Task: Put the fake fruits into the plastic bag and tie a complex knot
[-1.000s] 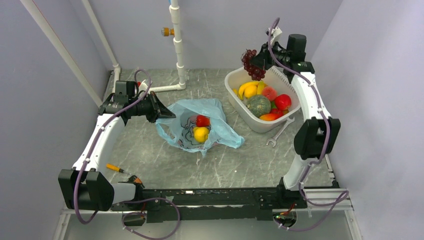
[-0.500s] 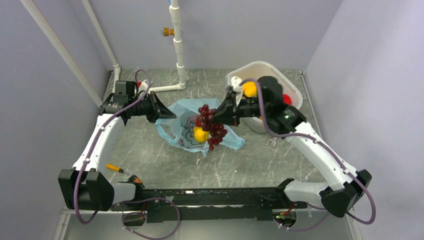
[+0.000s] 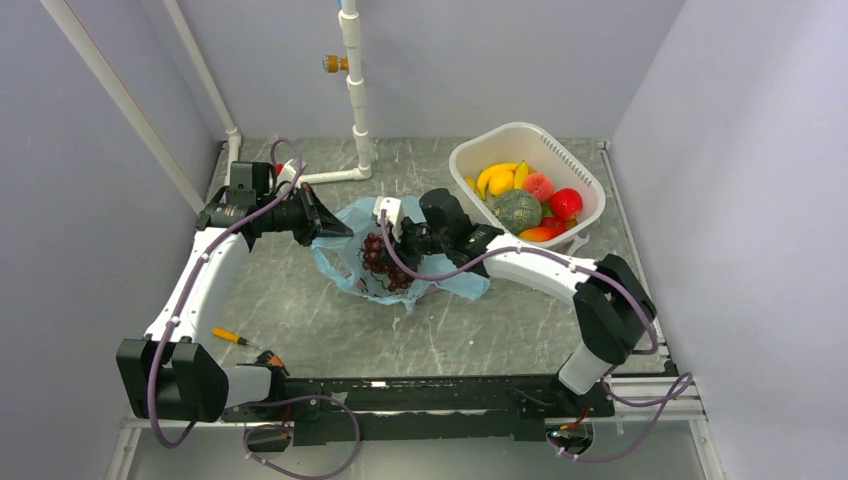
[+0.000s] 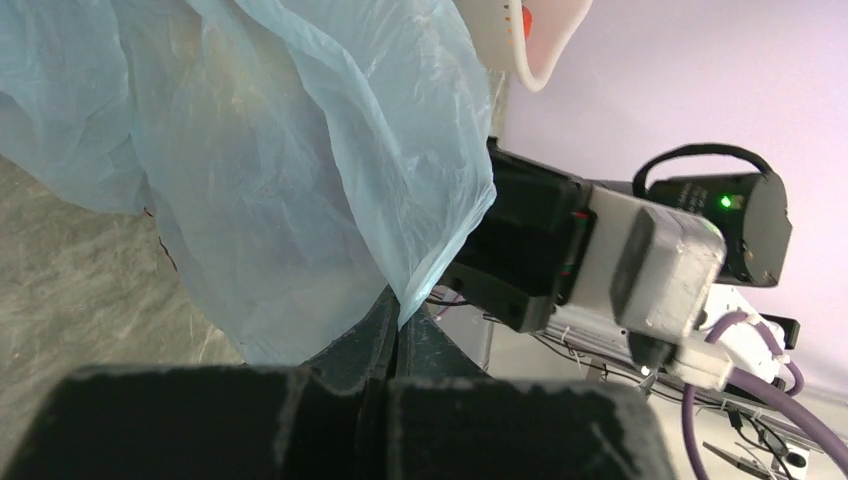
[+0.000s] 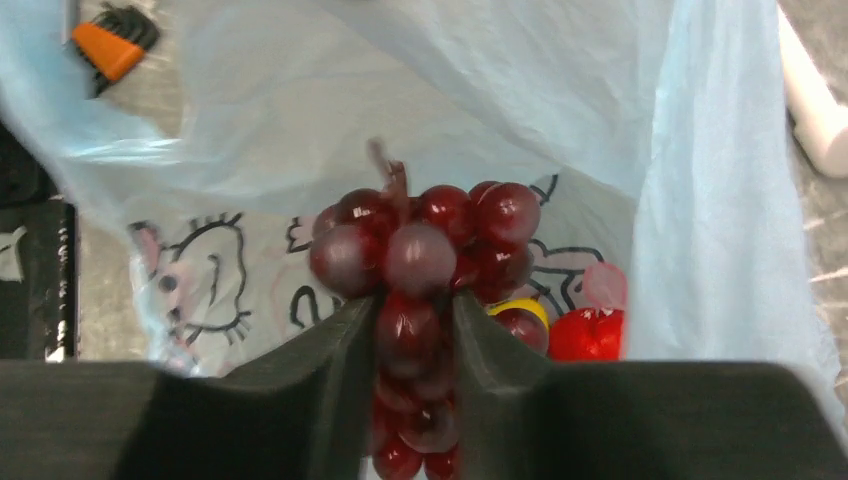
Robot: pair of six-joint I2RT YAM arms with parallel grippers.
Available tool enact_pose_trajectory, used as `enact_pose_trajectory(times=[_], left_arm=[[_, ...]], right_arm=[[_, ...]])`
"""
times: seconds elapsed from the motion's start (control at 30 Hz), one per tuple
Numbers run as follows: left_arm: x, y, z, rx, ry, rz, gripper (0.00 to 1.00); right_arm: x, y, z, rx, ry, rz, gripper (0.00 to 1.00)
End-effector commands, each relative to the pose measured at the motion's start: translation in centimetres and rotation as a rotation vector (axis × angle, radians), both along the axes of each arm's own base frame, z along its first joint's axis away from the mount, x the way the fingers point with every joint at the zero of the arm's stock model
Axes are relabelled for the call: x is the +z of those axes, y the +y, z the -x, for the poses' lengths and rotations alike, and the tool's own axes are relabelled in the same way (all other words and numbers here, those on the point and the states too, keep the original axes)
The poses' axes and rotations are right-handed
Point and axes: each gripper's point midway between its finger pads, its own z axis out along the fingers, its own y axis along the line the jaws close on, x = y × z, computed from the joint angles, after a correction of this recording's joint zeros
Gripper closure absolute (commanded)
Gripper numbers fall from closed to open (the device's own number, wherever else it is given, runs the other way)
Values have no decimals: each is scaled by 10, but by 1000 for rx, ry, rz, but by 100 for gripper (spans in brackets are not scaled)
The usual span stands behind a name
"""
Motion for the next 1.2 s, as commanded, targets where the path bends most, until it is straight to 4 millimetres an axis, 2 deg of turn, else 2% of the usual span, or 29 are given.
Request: enact_pose_trajectory(times=[0.0, 0.03, 0.07, 0.13, 0.23, 0.33, 0.43, 0.5, 0.53, 0.6, 0.67, 0.77, 0.9, 0.97, 1.03, 1.17], left_arm=[[10, 1, -1, -4, -43, 3, 100], [9, 2, -1, -1, -42, 0, 100], [8, 2, -2, 0, -42, 0, 100], [8, 2, -3, 2, -39, 2, 100], [6, 2, -3, 1, -32, 5, 100], [6, 2, -5, -2, -32, 6, 100], [5, 1, -5, -4, -33, 3, 100], [5, 2, -5, -1, -36, -1, 100], [4, 2, -5, -1, -36, -2, 100], [4, 2, -5, -1, -35, 0, 100], [5, 2, -5, 0, -36, 1, 100], [6, 2, -5, 0, -40, 0, 100], [7, 2, -4, -2, -41, 0, 100], [7, 2, -4, -1, -42, -1, 100], [6, 2, -5, 0, -42, -2, 100], [6, 2, -6, -4, -40, 2, 100]], right_arm=[[45, 14, -33, -23, -198, -48, 51], [47, 11, -29, -23, -190, -45, 39], [50, 8, -24, -20, -181, -46, 32], [65, -1, -11, -14, -159, -63, 23], [99, -16, 7, -11, -128, -99, 21], [147, -38, 20, -31, -93, -173, 21], [187, -74, 10, -131, -81, -237, 21], [200, -105, -16, -243, -52, -252, 19], [199, -122, -31, -311, -39, -237, 18], [192, -170, -71, -486, -6, -204, 18], [179, -215, -102, -650, 51, -172, 15], [153, -278, -141, -872, 70, -78, 13], [110, -344, -180, -1056, 135, 44, 12], [91, -362, -193, -1104, 166, 117, 12], [77, -372, -204, -1118, 174, 152, 12], [54, -382, -226, -1113, 170, 197, 13]])
